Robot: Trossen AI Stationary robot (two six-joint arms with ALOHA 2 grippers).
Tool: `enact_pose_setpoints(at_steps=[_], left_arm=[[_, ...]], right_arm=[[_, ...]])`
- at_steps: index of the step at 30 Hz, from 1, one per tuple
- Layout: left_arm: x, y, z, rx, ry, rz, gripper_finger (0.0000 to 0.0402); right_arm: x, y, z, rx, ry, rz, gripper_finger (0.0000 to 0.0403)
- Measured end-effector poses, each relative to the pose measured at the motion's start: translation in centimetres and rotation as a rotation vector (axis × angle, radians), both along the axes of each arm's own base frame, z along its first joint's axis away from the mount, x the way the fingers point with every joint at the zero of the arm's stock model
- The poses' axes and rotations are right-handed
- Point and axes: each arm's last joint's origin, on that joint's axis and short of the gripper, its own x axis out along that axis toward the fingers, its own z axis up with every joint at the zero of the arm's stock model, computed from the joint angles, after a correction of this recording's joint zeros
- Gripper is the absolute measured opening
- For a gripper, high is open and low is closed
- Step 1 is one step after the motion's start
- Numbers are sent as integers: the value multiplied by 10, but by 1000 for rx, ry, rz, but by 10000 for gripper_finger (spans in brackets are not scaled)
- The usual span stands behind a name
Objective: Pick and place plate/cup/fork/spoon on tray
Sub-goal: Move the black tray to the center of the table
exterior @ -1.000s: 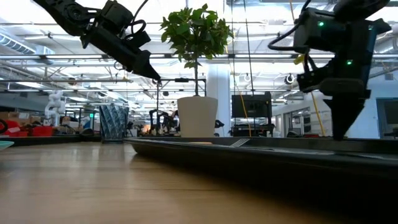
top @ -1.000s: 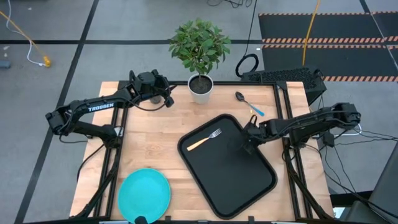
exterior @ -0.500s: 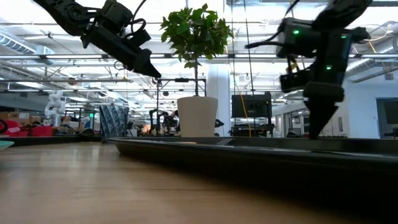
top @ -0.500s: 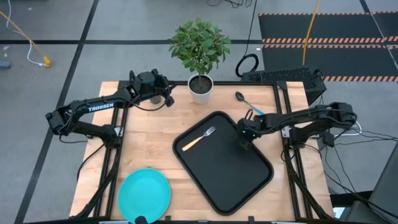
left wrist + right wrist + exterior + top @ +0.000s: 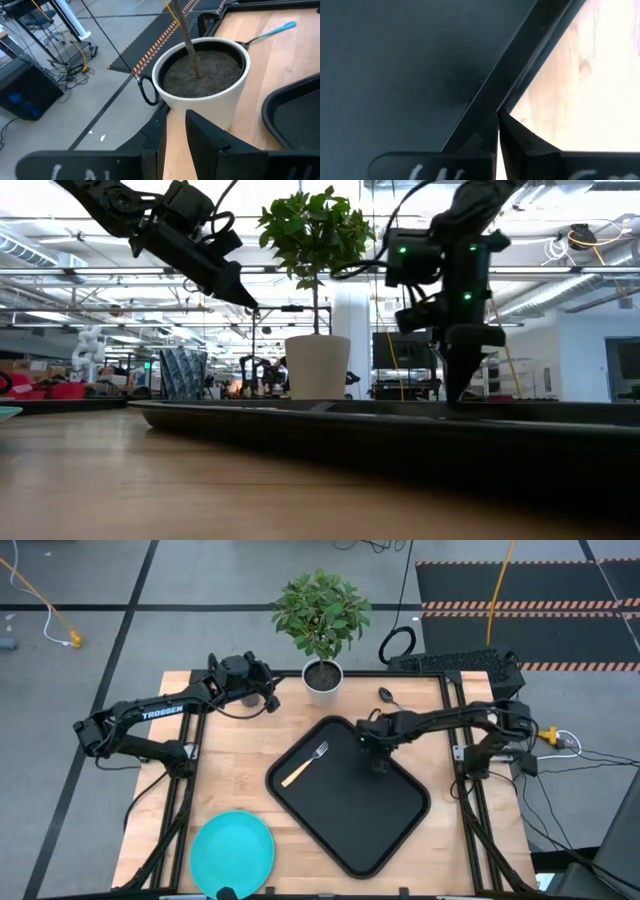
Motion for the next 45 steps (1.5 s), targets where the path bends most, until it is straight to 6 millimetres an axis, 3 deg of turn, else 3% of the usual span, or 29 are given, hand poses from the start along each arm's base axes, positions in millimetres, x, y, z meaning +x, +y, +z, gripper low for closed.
enact_pose_setpoints(at_steps=[8,18,25,29,33,38,45], left_arm=[[-1,-1,-2,-15,22,0,76],[-2,-1,-5,-32,42,2,76],[-2,-2,-6,-46,58,3,76],[-2,-2,-6,-43,60,2,76],[-2,-2,-6,-38,56,1,76],[-2,-1,-5,-29,43,2,76],[-2,-1,-4,-20,38,1,76]], right_arm=[[8,-17,-1,-15,27,148,0],[16,-16,-2,-47,-16,333,0],[16,-17,13,-41,-77,137,10],[14,-15,33,-2,-179,24,49],[8,-14,40,49,-208,-178,100],[0,-12,30,91,-163,-371,153],[-7,-10,3,94,-190,-429,189]])
